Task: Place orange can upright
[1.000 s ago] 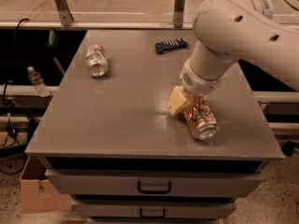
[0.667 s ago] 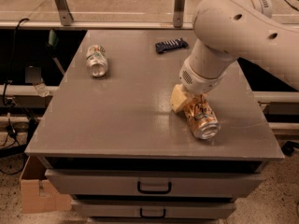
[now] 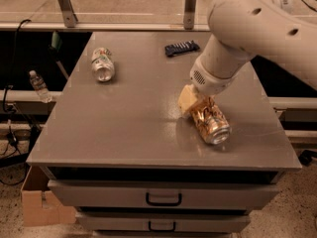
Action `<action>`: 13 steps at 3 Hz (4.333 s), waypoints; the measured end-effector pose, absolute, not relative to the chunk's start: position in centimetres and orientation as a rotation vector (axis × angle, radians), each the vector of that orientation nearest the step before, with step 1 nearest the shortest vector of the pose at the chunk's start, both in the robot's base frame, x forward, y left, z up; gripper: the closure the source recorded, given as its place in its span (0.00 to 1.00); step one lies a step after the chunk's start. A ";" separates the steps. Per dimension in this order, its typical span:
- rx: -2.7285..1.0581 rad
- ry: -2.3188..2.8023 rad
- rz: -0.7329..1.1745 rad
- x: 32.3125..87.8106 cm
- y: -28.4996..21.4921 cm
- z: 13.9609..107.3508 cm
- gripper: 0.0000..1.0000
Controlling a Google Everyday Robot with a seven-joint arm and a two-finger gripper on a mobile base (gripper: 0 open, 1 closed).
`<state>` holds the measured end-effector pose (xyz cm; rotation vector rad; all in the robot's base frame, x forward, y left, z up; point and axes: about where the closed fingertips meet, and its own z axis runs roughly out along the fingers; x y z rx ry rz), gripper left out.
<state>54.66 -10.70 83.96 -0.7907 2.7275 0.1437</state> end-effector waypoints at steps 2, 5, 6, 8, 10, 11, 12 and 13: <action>-0.959 2.347 0.374 59.5 -9.7 92.6 1.00; -1.120 1.716 0.811 60.3 -10.1 97.7 1.00; -1.216 1.477 0.868 58.8 -9.5 98.0 1.00; -1.339 1.083 0.841 56.4 -8.8 96.4 0.99; -1.305 1.048 0.900 56.6 -8.9 93.9 0.54; -1.295 1.057 0.913 56.8 -9.1 93.2 0.31; -1.285 1.068 0.917 57.0 -9.5 92.8 0.08; -1.278 1.079 0.912 57.0 -10.0 92.7 0.00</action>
Offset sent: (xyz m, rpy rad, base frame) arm 0.0652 0.0105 0.1504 0.2929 -0.4668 0.5390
